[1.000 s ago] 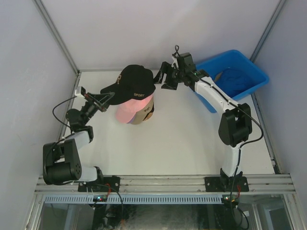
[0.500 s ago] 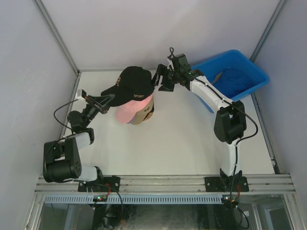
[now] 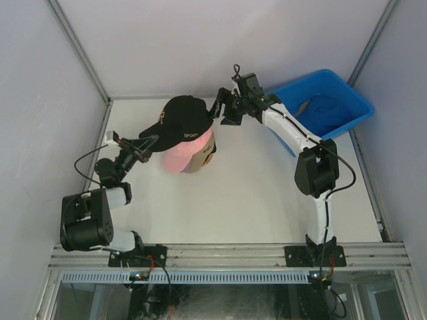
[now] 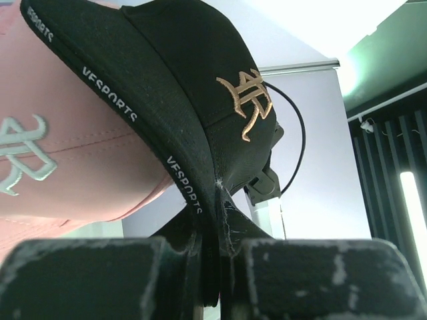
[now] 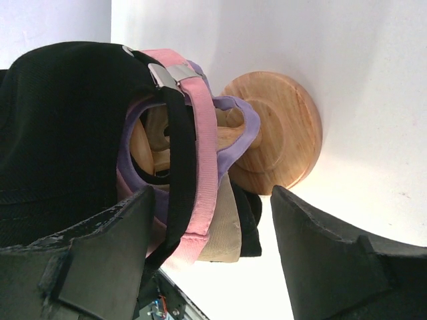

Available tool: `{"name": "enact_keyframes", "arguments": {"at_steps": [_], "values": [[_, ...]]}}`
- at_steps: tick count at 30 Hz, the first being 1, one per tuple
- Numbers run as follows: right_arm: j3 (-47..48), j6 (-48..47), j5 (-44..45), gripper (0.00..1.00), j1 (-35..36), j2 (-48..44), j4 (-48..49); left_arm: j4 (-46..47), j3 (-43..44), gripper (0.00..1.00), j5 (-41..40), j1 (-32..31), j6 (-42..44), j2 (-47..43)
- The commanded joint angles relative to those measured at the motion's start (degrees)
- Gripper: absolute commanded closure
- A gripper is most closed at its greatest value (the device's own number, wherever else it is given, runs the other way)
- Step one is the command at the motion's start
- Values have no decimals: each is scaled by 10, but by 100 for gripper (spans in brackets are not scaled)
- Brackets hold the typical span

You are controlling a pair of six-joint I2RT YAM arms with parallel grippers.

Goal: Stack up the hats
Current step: Stack the hat on the hat.

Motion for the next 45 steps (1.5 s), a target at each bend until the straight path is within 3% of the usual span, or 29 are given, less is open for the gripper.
{"name": "enact_keyframes", "arguments": {"at_steps": [1, 17, 36, 45], "values": [[28, -25, 16, 30, 10, 14, -20, 30, -18, 100, -4, 5, 23, 6], [105, -76, 52, 31, 35, 65, -85, 37, -139, 100, -60, -7, 50, -14], [160, -128, 108, 31, 51, 94, -143, 37, -210, 100, -258, -141, 5, 10], [161, -142, 119, 32, 56, 94, -150, 38, -242, 90, -329, -215, -26, 46]]}}
